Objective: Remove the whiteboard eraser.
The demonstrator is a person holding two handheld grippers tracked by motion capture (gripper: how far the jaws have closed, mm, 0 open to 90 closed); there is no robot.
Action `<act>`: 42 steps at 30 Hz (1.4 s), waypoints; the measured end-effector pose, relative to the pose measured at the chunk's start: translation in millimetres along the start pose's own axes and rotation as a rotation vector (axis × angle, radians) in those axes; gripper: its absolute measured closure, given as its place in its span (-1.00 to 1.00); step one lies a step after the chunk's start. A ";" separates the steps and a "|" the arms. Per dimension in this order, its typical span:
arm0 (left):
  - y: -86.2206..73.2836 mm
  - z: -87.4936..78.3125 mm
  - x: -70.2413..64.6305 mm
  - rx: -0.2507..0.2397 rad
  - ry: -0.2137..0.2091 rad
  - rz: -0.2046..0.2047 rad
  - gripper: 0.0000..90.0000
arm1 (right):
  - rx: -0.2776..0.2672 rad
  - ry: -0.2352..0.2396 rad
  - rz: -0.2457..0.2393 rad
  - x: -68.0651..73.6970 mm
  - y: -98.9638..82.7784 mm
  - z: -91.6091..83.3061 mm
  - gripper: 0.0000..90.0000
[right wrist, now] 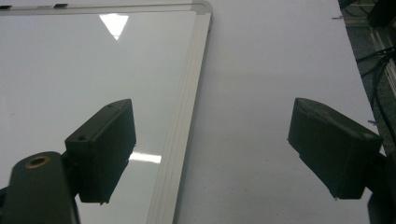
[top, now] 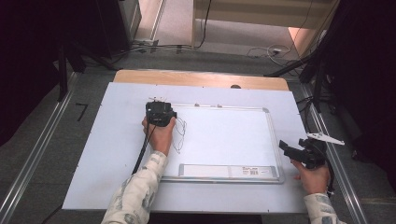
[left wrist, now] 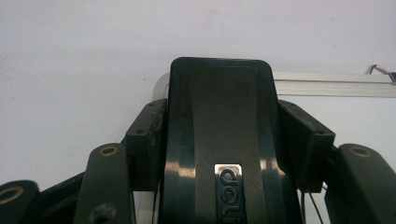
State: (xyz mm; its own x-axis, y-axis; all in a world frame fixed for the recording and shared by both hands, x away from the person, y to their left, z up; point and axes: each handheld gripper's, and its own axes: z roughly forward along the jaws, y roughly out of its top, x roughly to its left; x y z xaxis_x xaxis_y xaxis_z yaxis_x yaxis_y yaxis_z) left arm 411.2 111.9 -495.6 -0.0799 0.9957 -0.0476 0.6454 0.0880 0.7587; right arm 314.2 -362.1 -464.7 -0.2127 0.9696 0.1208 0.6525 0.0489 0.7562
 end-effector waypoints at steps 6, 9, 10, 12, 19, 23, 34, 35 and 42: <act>0.3 -0.4 0.6 -0.003 -0.009 0.002 -0.09 | -0.002 0.002 0.000 -0.5 0.0 0.0 -0.70; 0.6 -0.8 1.0 -0.001 -0.014 0.009 -0.09 | -0.003 0.000 0.004 -0.9 0.2 -0.4 -0.70; 0.7 -0.9 1.1 -0.003 -0.016 0.009 -0.09 | -0.004 0.000 0.007 -0.8 0.2 -0.5 -0.70; 0.8 -1.4 1.6 -0.003 -0.021 0.011 -0.09 | -0.003 -0.002 0.005 -0.8 0.2 -0.5 -0.69; 0.7 -5.9 4.5 -0.002 -0.033 0.007 -0.09 | -0.005 -0.003 0.010 -1.4 0.3 -0.6 -0.69; 1.2 -12.1 5.0 -0.025 -0.036 0.020 -0.09 | -0.006 -0.004 0.009 -1.5 0.3 -0.6 -0.69; 9.6 -28.9 10.9 -0.049 -0.058 0.004 -0.09 | -0.001 -0.006 0.008 -0.5 0.8 0.6 -0.69; 10.2 -29.8 11.5 -0.051 -0.062 0.003 -0.09 | -0.003 -0.006 0.009 -0.7 0.9 0.9 -0.69; 10.0 -41.0 13.9 -0.065 -0.089 -0.008 -0.09 | -0.003 -0.002 0.007 0.0 1.2 0.8 -0.69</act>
State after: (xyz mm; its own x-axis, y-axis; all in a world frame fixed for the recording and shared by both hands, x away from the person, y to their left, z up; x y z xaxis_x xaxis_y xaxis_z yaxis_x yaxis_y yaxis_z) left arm 385.4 125.4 -462.0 -0.0150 0.9939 -0.1096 0.5938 0.0970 0.7987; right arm 315.5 -361.8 -464.3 -0.2062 0.9705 0.1250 0.6519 0.0410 0.7572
